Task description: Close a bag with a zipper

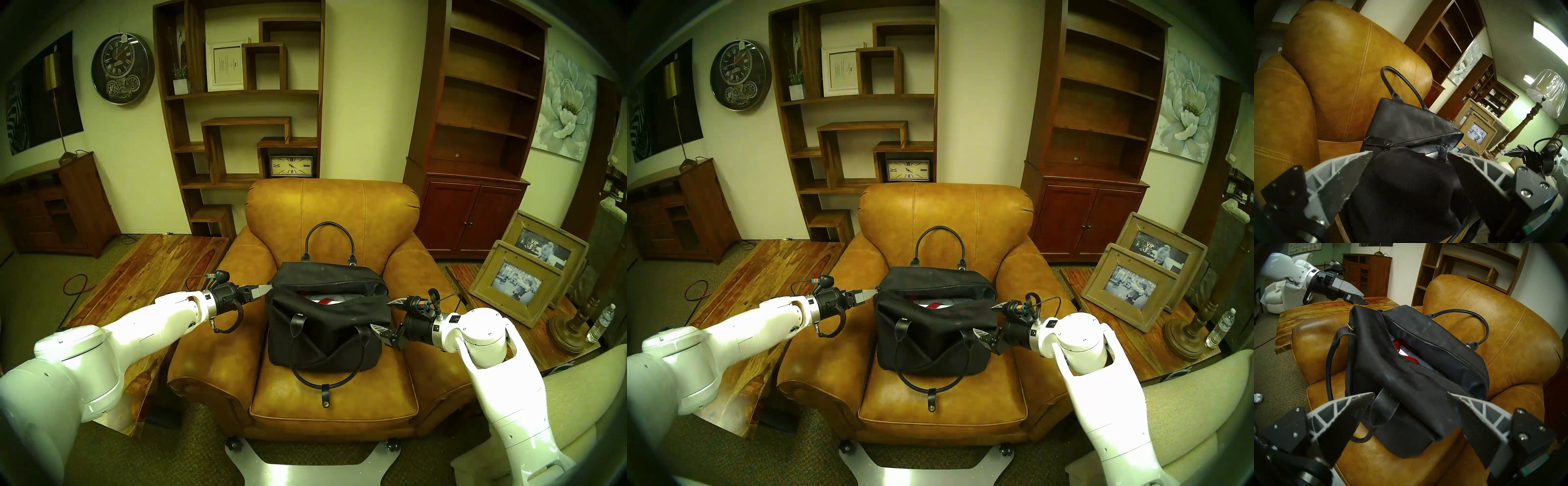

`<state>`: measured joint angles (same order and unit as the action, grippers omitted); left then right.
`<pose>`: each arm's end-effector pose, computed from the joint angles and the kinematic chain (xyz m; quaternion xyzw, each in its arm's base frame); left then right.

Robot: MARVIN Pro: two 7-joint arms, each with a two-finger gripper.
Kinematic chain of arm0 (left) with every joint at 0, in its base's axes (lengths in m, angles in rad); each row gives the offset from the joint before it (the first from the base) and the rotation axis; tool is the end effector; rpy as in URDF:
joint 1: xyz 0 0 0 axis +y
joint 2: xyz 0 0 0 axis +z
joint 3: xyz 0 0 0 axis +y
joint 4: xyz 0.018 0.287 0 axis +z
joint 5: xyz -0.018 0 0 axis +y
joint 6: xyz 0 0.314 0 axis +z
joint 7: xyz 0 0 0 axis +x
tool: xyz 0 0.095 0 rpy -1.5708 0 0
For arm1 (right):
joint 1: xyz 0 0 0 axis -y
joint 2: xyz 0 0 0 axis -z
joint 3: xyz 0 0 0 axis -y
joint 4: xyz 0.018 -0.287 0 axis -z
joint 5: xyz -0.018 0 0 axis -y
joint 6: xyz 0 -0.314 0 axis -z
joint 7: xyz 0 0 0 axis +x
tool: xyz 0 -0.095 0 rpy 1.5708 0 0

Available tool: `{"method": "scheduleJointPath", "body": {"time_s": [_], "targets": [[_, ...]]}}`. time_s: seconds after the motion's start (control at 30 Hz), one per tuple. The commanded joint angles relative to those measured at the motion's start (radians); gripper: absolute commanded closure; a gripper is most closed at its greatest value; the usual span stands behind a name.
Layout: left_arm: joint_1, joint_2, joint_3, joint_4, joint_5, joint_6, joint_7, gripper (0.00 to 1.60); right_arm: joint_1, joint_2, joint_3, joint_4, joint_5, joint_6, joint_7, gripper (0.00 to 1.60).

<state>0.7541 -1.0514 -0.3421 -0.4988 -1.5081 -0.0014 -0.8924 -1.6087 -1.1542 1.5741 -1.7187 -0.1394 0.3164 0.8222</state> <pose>0.5101 0.0897 -0.3719 0.7743 -0.1005 0.4722 0.4091 0.3856 -0.0535 -0.2960 -0.7682 -0.4005 -0.4889 0.1021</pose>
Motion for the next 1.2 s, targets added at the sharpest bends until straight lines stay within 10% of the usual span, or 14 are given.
{"method": "scheduleJointPath", "body": {"time_s": [0.0, 1.17], "targets": [[-0.048, -0.089, -0.001, 0.080, 0.011, -0.021, -0.046, 0.00, 0.008, 0.002, 0.000, -0.015, 0.001, -0.003, 0.003, 0.00], [-0.091, -0.206, -0.034, 0.316, 0.020, 0.027, -0.245, 0.00, 0.008, 0.002, 0.001, -0.016, 0.000, -0.002, 0.005, 0.00]]}}
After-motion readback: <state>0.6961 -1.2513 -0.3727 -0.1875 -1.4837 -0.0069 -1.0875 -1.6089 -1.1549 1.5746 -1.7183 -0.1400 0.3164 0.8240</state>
